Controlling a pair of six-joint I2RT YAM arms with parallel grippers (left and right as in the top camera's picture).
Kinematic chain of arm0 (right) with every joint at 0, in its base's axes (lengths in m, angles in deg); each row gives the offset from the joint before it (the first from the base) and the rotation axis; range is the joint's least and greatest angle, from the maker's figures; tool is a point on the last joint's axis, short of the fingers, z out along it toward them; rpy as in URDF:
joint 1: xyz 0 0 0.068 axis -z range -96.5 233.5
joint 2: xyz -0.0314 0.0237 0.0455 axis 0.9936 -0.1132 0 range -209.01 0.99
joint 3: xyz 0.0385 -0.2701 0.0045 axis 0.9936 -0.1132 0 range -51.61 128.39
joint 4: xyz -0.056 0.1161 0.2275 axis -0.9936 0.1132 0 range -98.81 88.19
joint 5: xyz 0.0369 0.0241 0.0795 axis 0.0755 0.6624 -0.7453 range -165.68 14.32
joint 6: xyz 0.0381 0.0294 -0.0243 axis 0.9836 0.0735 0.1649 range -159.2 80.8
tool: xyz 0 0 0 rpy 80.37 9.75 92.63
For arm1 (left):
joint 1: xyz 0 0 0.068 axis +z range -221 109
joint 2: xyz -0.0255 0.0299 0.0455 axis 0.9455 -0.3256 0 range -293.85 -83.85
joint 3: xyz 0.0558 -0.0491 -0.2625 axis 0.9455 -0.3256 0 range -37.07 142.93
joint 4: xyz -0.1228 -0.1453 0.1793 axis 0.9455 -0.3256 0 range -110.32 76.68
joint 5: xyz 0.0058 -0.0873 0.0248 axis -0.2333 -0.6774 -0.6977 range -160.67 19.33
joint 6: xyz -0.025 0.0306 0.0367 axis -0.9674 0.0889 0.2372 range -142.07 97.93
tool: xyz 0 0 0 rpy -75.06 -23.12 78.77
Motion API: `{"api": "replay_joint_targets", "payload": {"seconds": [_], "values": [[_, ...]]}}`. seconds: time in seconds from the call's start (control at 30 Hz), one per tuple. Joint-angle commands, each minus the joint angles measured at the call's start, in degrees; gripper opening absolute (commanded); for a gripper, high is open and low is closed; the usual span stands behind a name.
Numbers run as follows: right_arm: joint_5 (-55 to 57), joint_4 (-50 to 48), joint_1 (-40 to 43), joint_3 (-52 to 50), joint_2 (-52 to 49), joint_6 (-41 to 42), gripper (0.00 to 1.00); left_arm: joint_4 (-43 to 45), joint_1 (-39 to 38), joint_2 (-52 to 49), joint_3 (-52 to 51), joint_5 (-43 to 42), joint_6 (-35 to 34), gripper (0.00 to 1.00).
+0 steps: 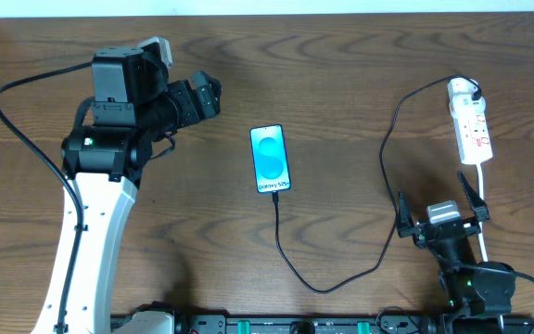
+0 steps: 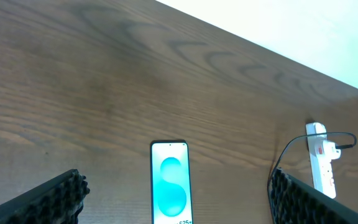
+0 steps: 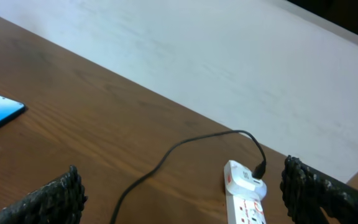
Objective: Plug charger to phone and switch on socket
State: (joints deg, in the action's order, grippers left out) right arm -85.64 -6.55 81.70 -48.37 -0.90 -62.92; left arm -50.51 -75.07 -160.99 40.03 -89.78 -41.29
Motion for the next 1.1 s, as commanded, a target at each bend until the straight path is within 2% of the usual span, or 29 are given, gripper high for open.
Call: {"api": "replay_joint_targets", "payload": {"seconds": [0.0, 0.17, 0.33, 1.07], "values": [[-2.49, -1.44, -0.57, -1.68, 1.53, -0.74, 0.99, -0.09, 0.2, 0.0, 0.13, 0.37, 0.79, 0.96], [-2.62, -4.17, -0.55, -2.95, 1.62, -0.59, 0.99, -0.09, 0.2, 0.0, 0.13, 0.37, 0.79, 0.96], [-1.99, 1.2, -0.55, -2.91, 1.57, 0.39, 0.99, -0.09, 0.2, 0.0, 0.13, 0.37, 0.79, 0.96], [-1.99, 1.09, -0.55, -2.91, 1.36, 1.4, 0.99, -0.09, 0.2, 0.0, 0.13, 0.37, 0.79, 0.96]]}}
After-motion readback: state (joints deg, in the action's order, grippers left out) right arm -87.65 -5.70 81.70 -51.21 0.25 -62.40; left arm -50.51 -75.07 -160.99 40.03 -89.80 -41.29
